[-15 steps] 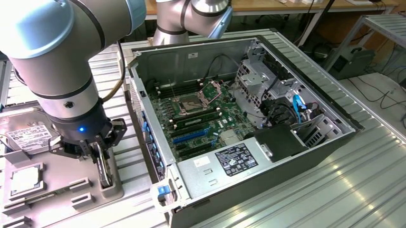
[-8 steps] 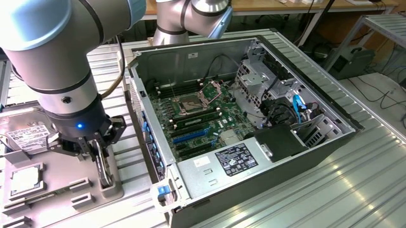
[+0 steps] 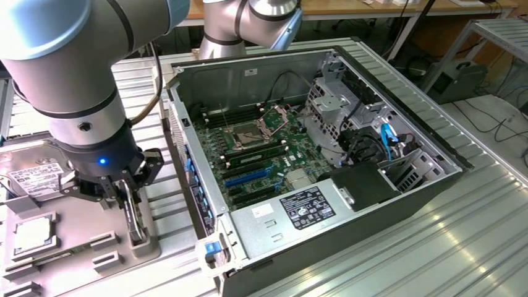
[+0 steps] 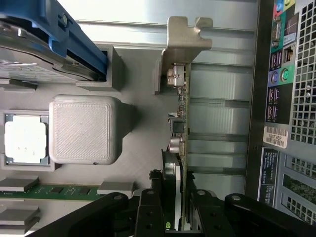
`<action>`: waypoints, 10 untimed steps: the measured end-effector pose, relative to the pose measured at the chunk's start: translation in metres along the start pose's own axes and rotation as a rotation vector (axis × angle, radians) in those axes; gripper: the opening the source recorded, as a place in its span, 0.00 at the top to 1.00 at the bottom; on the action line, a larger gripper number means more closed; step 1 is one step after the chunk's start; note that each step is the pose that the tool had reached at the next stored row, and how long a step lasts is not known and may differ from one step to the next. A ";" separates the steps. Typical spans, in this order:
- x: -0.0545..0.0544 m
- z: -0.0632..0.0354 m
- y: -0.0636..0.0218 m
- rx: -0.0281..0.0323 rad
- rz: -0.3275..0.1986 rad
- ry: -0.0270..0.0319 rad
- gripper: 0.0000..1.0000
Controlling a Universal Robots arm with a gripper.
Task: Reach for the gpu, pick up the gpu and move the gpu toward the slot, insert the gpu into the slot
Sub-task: 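Pick up the gpu and move the gpu toward the slot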
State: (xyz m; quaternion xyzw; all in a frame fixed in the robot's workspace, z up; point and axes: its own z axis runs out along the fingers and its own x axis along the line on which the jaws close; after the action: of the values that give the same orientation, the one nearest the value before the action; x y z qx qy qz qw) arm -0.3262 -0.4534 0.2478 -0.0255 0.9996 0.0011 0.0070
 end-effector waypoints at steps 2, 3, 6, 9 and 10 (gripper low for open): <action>0.000 -0.0002 -0.0001 -0.0004 0.000 0.0001 0.73; 0.000 -0.0002 -0.0001 -0.0006 0.000 0.0001 0.73; 0.000 -0.0013 -0.0003 -0.0028 0.000 0.0002 0.73; 0.000 -0.0053 -0.0002 -0.0034 0.000 0.0001 0.73; 0.000 -0.0070 -0.0002 -0.0039 0.000 0.0000 0.73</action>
State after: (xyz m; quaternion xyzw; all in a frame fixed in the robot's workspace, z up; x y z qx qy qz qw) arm -0.3262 -0.4537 0.2548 -0.0255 0.9996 0.0031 0.0070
